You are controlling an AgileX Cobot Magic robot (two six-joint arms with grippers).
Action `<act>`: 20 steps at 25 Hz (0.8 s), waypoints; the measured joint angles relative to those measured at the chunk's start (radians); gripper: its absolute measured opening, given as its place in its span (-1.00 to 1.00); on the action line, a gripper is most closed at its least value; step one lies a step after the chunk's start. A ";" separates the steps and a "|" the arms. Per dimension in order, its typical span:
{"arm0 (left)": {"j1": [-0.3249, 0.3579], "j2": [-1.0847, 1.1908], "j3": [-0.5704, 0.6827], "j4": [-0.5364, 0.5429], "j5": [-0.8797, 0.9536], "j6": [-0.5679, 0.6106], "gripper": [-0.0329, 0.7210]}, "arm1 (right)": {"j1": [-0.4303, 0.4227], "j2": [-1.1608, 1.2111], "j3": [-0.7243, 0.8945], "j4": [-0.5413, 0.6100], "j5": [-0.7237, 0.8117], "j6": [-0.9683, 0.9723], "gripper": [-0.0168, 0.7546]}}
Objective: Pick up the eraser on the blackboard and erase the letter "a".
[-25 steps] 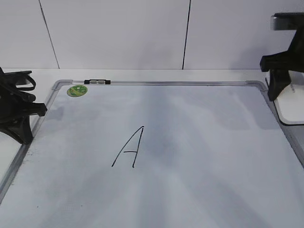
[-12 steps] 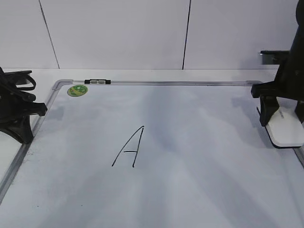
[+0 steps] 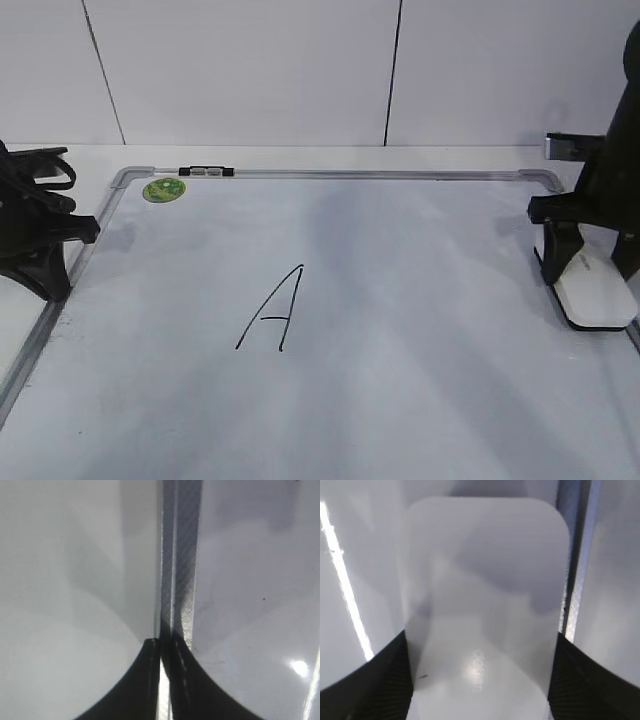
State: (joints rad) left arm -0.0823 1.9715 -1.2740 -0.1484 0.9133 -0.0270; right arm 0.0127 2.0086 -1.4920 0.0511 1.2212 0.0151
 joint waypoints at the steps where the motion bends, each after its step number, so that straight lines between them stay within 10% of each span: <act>1: 0.000 0.000 0.000 0.000 0.000 0.000 -0.87 | 0.000 0.009 -0.004 0.002 -0.001 0.000 0.48; 20: 0.000 0.000 0.000 0.000 -0.013 0.002 -0.87 | -0.001 0.024 -0.013 -0.003 -0.006 -0.007 0.48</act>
State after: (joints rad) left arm -0.0823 1.9715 -1.2740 -0.1484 0.8999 -0.0254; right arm 0.0120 2.0325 -1.5054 0.0485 1.2150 0.0085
